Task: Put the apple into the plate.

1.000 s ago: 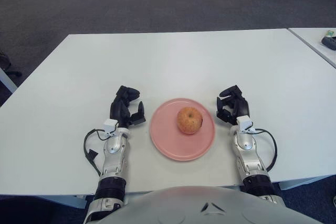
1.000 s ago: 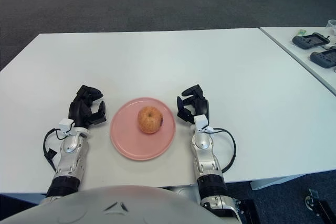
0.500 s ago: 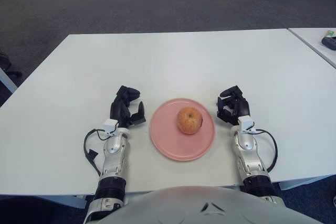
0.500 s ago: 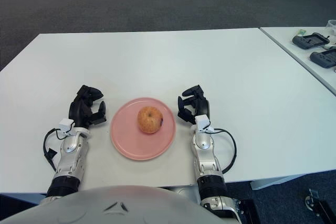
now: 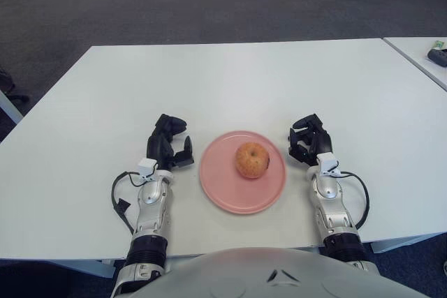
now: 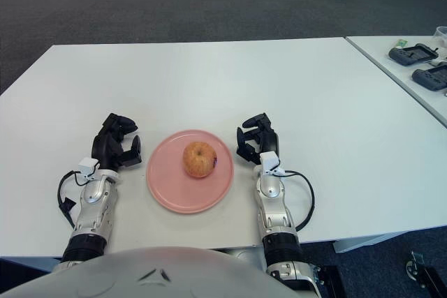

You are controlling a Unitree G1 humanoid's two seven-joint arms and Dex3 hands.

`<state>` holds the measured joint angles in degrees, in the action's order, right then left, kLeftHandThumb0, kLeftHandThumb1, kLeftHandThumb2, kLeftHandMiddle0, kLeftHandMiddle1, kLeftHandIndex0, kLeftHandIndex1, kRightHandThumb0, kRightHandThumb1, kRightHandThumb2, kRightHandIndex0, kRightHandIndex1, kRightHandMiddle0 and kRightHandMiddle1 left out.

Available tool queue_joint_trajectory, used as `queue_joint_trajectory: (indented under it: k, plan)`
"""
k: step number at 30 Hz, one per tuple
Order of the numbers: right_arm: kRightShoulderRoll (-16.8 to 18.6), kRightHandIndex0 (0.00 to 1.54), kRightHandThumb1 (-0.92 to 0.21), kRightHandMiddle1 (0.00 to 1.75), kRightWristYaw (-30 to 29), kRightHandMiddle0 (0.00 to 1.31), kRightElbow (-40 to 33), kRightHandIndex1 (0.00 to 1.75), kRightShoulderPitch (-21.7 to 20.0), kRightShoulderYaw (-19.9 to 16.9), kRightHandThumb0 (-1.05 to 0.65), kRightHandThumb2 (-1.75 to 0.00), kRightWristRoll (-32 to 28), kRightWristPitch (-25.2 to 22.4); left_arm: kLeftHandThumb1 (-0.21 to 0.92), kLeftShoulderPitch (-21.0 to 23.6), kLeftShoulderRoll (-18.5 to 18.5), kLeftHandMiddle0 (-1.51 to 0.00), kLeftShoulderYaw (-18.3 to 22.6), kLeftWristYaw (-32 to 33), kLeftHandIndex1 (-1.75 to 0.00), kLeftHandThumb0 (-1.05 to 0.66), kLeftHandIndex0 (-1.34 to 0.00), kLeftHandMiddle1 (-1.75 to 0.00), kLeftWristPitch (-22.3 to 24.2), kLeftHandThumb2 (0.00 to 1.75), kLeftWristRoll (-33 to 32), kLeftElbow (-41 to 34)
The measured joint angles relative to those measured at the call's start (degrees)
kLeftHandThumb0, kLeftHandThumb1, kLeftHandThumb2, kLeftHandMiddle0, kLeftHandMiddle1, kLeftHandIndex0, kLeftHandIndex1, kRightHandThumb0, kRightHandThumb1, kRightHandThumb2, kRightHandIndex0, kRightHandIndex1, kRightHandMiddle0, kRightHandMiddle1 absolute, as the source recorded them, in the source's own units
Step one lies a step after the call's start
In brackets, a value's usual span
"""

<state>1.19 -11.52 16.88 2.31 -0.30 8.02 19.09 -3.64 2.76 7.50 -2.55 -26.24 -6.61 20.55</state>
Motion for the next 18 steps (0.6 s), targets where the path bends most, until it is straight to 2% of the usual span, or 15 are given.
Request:
queue_joint_trajectory:
  k: [2, 9, 18]
  plan:
    - [0.00, 0.56, -0.59, 1.75, -0.02, 0.39, 0.00, 1.46, 0.00, 0.00, -0.40, -0.98, 0.00, 0.02, 0.09, 0.03, -0.05, -0.77, 0.00, -0.05, -1.74, -0.01, -0.56, -1.75, 0.00, 1.59, 0.00, 0.00]
    - [0.00, 0.55, -0.60, 1.75, -0.29, 0.39, 0.10, 1.46, 0.01, 0.07, -0.40, -0.97, 0.05, 0.24, 0.26, 0.06, -0.09, -0.66, 0.00, -0.12, -1.75, -0.01, -0.43, -1.72, -0.02, 1.40, 0.00, 0.02]
    - [0.00, 0.56, -0.60, 1.75, -0.72, 0.39, 0.16, 1.47, 0.03, 0.15, -0.40, -0.97, 0.06, 0.36, 0.25, 0.02, -0.10, -0.66, -0.03, -0.10, -1.75, -0.01, -0.43, -1.73, 0.01, 1.41, 0.15, -0.04]
